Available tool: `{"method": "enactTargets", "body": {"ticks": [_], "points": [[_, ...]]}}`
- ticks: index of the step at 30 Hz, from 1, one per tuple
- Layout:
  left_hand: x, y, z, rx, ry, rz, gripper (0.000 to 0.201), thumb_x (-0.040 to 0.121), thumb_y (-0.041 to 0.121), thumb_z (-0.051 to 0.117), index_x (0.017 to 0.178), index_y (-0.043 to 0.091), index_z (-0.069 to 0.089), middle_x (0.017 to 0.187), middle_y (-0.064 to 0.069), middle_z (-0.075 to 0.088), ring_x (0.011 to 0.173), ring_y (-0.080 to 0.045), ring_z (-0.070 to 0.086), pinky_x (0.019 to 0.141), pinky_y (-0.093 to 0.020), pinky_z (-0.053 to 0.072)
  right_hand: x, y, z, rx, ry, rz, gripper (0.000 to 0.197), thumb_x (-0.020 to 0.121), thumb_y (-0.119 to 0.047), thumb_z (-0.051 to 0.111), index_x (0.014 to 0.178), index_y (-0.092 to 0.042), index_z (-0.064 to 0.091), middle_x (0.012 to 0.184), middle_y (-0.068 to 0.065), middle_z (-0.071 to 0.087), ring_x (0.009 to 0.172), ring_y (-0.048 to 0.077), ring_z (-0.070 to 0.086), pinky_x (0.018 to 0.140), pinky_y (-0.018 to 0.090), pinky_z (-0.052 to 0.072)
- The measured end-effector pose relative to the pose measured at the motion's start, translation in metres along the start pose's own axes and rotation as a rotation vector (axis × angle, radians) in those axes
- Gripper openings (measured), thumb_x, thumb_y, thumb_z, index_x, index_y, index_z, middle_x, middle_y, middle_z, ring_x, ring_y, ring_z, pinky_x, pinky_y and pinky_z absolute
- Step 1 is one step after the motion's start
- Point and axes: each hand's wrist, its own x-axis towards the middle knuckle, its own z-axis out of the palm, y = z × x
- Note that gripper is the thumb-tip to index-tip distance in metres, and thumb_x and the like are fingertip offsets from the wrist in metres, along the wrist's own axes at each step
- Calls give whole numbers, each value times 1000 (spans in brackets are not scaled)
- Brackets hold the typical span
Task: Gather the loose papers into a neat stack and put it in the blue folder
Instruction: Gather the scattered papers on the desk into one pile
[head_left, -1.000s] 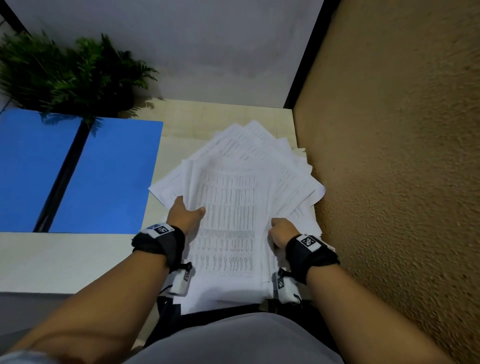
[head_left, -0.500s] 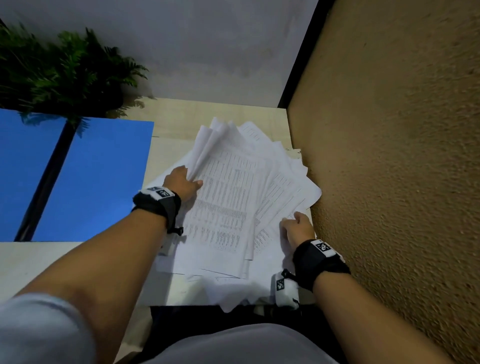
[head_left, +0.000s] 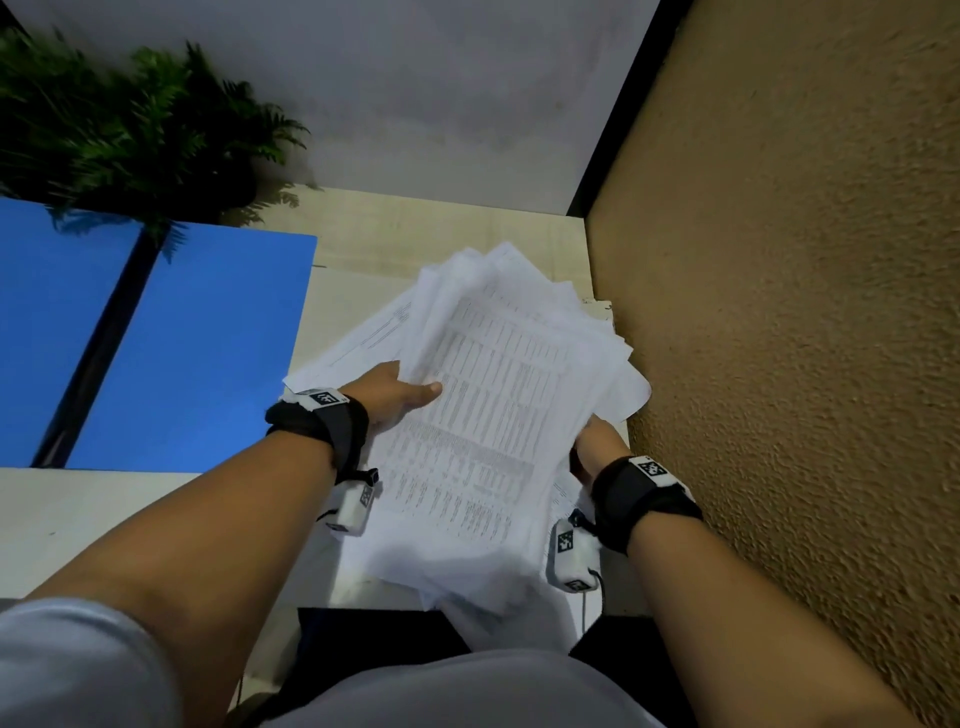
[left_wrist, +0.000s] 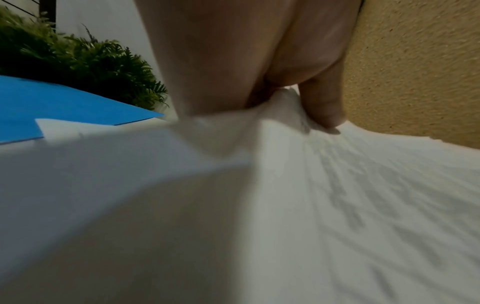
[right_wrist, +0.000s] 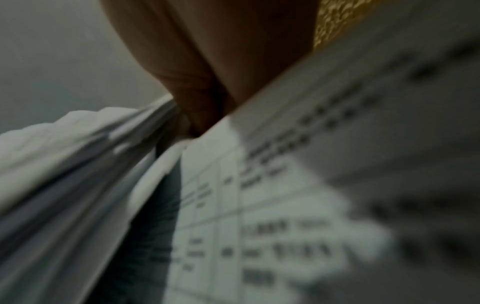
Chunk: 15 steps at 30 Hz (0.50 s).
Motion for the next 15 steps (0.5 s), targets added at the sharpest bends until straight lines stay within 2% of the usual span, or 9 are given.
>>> {"method": "enactTargets", "body": {"ticks": [2,5,6,7,8,9,10,12,15], "points": [[2,-4,1,-32,-22,12,61,82,33,76,133,11,51,125,-2,63,117,-22,56,104,-36,37,-4,-2,-1,-95,-75,-37,36,100,-7,34,131,1,49,123,18,57,87,18,52,81,32,48],[-1,-5,4,-62,62,21,68,80,37,77,135,10,48,131,-3,60,122,-26,54,105,-38,39,-15,-4,-2,-208,-160,-49,14,97,-10,45,92,-7,58,82,14,59,54,10,54,55,26,46],[1,-9,1,-99,101,38,65,82,36,76,134,9,45,134,1,53,124,-25,51,106,-38,38,-18,-1,-3,-239,-183,-68,8,94,-14,53,87,-12,55,74,8,55,53,11,54,52,24,42],[-3,-9,1,-119,180,64,57,85,34,73,128,11,43,131,4,48,125,-23,48,105,-36,36,-20,1,-6,-323,-210,-111,8,89,-18,62,89,-15,55,74,3,54,63,13,55,55,25,42],[-3,-15,-3,-155,204,62,70,85,34,73,140,7,40,131,3,47,128,-25,47,106,-37,37,-19,5,-10,-420,-246,-155,18,83,-20,71,93,-16,56,78,0,55,74,16,55,64,26,45],[-2,-21,-5,-172,233,68,74,83,37,74,141,4,41,133,0,51,130,-29,48,105,-39,38,-21,10,-13,-490,-263,-191,22,78,-17,76,92,-16,58,82,0,58,80,17,55,72,29,45],[-4,-27,-7,-201,240,73,68,84,36,74,137,4,45,128,-4,58,127,-31,52,100,-38,41,-19,14,-13,-514,-239,-219,19,77,-13,76,88,-15,61,84,2,61,82,18,56,75,29,46],[-15,-29,-9,-250,309,104,36,90,27,69,118,12,51,104,1,62,117,-26,56,96,-35,39,-21,19,-18,-442,-109,-250,10,81,-9,72,77,-13,64,80,7,63,78,20,57,72,26,44],[-41,-25,-11,-406,322,131,20,93,23,66,102,21,47,96,8,56,110,-20,53,100,-39,35,-19,24,-27,-326,87,-257,23,87,-7,62,65,-14,58,71,9,58,73,21,53,69,27,41]]}}
